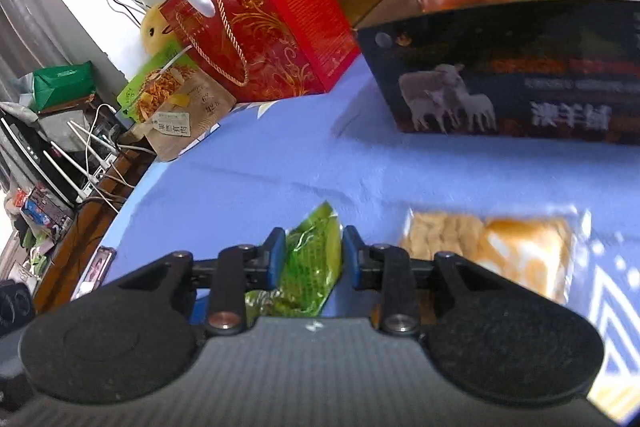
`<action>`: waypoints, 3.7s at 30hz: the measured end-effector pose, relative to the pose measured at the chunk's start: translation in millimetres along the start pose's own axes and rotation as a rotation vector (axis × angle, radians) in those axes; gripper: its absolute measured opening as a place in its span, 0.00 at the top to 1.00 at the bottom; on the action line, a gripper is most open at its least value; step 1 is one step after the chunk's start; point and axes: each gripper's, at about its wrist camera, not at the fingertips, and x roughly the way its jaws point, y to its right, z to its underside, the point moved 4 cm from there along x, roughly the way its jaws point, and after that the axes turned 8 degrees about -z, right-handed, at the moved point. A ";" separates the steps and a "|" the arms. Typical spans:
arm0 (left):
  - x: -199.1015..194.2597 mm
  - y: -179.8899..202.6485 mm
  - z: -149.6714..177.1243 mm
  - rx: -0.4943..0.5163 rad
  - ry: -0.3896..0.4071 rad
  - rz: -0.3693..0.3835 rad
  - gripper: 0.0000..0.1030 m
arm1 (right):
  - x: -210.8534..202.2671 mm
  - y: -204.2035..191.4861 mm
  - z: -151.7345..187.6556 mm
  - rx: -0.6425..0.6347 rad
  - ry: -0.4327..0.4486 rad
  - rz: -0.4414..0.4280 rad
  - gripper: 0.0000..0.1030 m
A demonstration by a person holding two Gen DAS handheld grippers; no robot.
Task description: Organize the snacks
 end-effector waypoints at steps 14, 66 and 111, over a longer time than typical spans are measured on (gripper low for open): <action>0.5 17.0 5.5 0.068 -0.058 0.155 0.49 | -56.6 6.7 51.8 0.248 0.094 -0.119 0.77; 127.2 126.1 -130.2 0.110 -0.068 0.256 0.67 | -78.2 72.6 -107.8 -0.005 0.494 0.188 0.68; 18.8 75.0 7.1 -0.100 -0.263 0.359 0.22 | -137.2 83.9 66.5 0.703 0.308 -0.417 0.89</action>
